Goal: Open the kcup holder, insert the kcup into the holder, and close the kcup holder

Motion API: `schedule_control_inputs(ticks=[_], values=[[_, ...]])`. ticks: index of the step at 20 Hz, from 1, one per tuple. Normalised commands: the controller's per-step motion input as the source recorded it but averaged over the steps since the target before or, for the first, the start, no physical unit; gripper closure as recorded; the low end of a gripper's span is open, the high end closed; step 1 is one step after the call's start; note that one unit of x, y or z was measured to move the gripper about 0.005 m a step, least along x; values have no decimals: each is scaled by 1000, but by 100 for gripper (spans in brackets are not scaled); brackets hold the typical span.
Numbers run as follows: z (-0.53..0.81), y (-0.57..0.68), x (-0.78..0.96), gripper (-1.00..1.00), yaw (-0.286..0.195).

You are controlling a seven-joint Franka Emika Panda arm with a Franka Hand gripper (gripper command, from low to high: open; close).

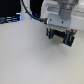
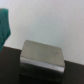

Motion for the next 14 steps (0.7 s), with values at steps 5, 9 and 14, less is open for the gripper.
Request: schedule_control_inputs(ticks=[5,9,14], values=[[-176,219,-25,-100,226],[-89,325,-168,-100,205],[25,492,-204,-100,153]])
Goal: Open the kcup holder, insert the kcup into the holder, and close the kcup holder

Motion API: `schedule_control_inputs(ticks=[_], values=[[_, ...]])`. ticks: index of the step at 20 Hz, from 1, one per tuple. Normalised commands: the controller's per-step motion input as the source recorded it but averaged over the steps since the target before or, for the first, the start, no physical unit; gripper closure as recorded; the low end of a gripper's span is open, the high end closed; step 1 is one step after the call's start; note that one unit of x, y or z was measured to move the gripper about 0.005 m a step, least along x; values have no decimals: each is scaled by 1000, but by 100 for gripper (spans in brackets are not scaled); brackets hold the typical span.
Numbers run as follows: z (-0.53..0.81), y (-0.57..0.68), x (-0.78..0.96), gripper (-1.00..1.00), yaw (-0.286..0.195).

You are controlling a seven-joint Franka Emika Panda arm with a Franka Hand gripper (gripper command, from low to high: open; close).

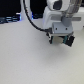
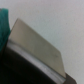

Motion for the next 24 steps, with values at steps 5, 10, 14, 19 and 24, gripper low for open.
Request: schedule_control_inputs(ticks=[5,10,14,19,24], values=[[24,565,-334,-100,114],[44,600,-435,-100,91],[33,599,-581,-100,70],[7,584,-819,-100,27],[4,558,-903,-100,15]])
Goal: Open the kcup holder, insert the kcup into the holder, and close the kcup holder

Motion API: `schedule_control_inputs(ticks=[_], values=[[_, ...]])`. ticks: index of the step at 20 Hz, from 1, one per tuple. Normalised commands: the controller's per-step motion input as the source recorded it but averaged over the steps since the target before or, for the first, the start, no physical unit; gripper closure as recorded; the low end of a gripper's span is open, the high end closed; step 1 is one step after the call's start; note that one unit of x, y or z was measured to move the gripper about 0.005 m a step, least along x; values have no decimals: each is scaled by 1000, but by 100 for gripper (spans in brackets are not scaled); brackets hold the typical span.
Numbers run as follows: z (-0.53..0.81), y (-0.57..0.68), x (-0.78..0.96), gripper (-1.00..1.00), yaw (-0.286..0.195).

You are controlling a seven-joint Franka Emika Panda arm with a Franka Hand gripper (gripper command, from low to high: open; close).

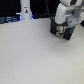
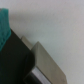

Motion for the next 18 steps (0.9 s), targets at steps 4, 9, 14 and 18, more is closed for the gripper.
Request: schedule_control_inputs(ticks=[4,9,14,18], values=[[4,552,-896,-100,17],[263,495,-510,-100,27],[1000,210,371,-100,7],[340,82,129,-100,-14]])
